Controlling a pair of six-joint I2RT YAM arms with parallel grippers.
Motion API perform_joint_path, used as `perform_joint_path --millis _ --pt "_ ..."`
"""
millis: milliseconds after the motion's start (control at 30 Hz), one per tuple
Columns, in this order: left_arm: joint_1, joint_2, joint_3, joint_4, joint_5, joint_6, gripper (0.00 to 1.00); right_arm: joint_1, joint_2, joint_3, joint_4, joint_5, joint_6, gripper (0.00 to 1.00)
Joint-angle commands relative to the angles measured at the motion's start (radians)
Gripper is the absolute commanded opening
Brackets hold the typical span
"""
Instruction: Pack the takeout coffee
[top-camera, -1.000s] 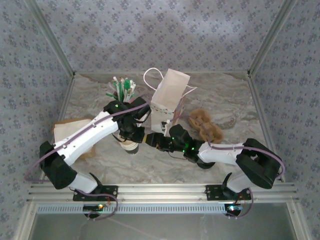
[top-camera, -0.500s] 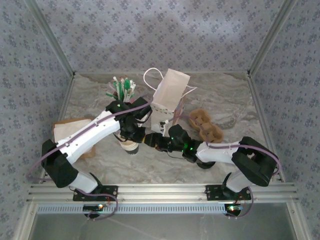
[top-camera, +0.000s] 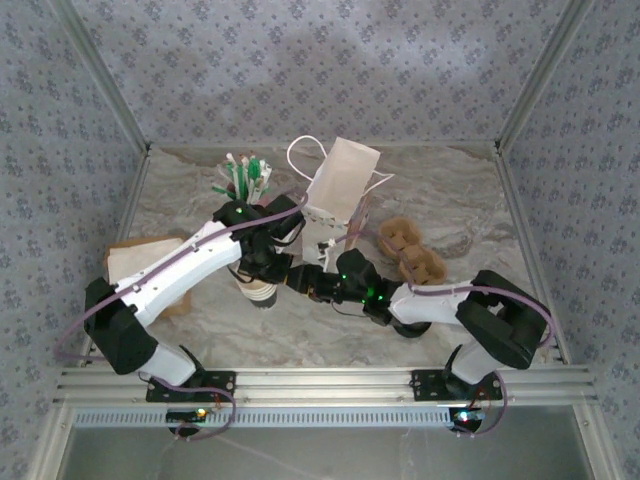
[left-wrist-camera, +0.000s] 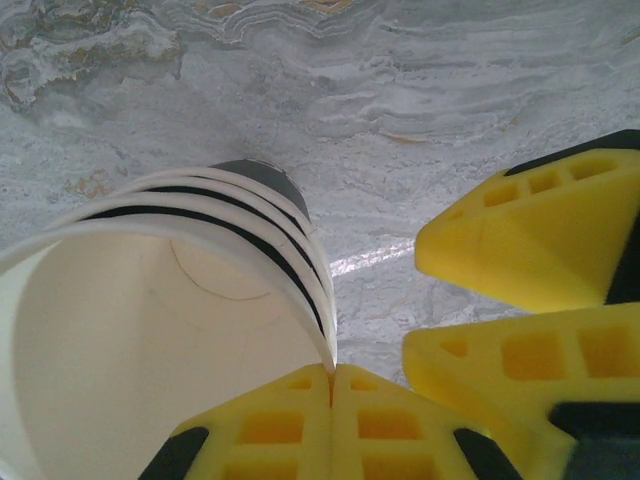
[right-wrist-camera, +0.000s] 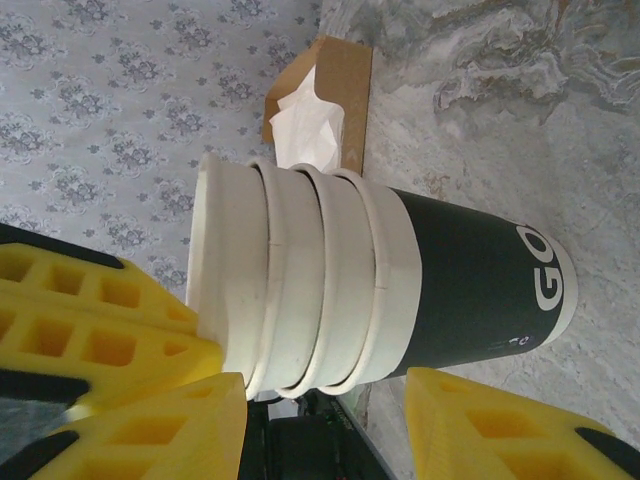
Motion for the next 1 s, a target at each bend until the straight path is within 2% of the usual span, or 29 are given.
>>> perform_joint_path --millis 0,133,300,700,967 --pt "0.005 -0.014 0.006 -0.028 -0.02 0.001 0.0 -0.001 0.049 0.006 0.107 -0.037 0.04 0.48" --pt "0.023 -0.035 0.006 -0.026 -0.006 0.002 0.0 -0.001 0.1 0.006 0.196 -0.052 0.072 0.5" --pt "0.038 -0.051 -0.002 -0.021 0.011 0.007 0.0 0.003 0.111 0.01 0.204 -0.048 0.074 0.58" --pt "0.041 -0.06 -0.002 -0.024 0.031 0.008 0.0 0.02 0.104 0.005 0.199 -0.025 0.065 0.57" --pt "0.042 -0.085 -0.002 -0.03 0.049 0.009 0.0 0.038 0.112 0.028 0.214 -0.02 0.057 0.65"
